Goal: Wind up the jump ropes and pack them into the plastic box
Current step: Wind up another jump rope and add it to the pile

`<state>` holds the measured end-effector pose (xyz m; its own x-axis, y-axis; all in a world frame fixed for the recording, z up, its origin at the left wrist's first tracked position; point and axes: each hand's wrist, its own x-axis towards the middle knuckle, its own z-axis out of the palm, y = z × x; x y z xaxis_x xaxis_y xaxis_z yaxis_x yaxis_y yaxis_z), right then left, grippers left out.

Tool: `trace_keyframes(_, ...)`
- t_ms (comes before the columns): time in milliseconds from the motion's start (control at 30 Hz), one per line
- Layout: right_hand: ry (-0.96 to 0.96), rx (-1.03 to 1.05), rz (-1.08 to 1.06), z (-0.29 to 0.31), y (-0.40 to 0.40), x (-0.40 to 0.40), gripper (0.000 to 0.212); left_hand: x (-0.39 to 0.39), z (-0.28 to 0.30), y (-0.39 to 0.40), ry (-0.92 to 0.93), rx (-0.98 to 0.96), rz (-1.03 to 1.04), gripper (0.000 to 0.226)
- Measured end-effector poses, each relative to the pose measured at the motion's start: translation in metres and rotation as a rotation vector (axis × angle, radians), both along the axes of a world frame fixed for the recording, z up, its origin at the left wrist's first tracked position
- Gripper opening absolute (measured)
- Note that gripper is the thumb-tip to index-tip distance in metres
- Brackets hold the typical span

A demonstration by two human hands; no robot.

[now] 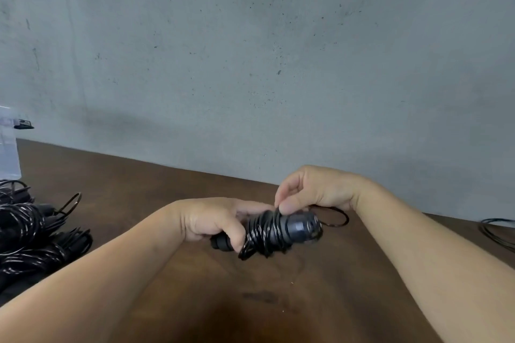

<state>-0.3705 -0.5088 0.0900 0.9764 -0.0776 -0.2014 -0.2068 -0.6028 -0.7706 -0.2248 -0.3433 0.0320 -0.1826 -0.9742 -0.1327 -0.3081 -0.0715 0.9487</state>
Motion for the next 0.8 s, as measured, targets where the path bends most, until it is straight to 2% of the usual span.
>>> trace_keyframes(67,-0.106,0.333,-0.098,-0.016,-0.009,0.003,0.002,0.006,-0.006,-0.002,0.174,-0.027,-0.022,0.072)
trace_keyframes(100,-0.147,0.435,-0.139,-0.024,-0.011,0.006,0.004,0.009,-0.01,-0.004,0.261,-0.021,-0.024,0.068)
trace_keyframes(333,-0.254,0.811,-0.251,-0.06,-0.012,0.022,0.014,0.011,-0.031,-0.013,0.702,-0.033,0.023,0.061)
trace_keyframes(433,-0.323,0.929,-0.422,-0.061,-0.005,0.023,0.021,0.011,-0.029,-0.015,0.717,-0.052,0.173,0.06)
trace_keyframes(500,-0.367,0.923,-0.515,-0.058,-0.002,0.023,0.02,0.012,-0.028,-0.017,0.671,-0.072,0.264,0.059)
trace_keyframes(633,-0.375,0.76,-0.598,-0.051,0.0,0.021,0.017,0.01,-0.025,-0.02,0.608,-0.094,0.38,0.059)
trace_keyframes(733,-0.381,0.758,-0.52,-0.047,0.001,0.012,0.023,0.012,-0.025,-0.021,0.602,-0.085,0.447,0.057)
trace_keyframes(800,-0.369,0.671,-0.477,-0.048,0.003,0.01,0.025,0.013,-0.026,-0.022,0.542,-0.086,0.471,0.058)
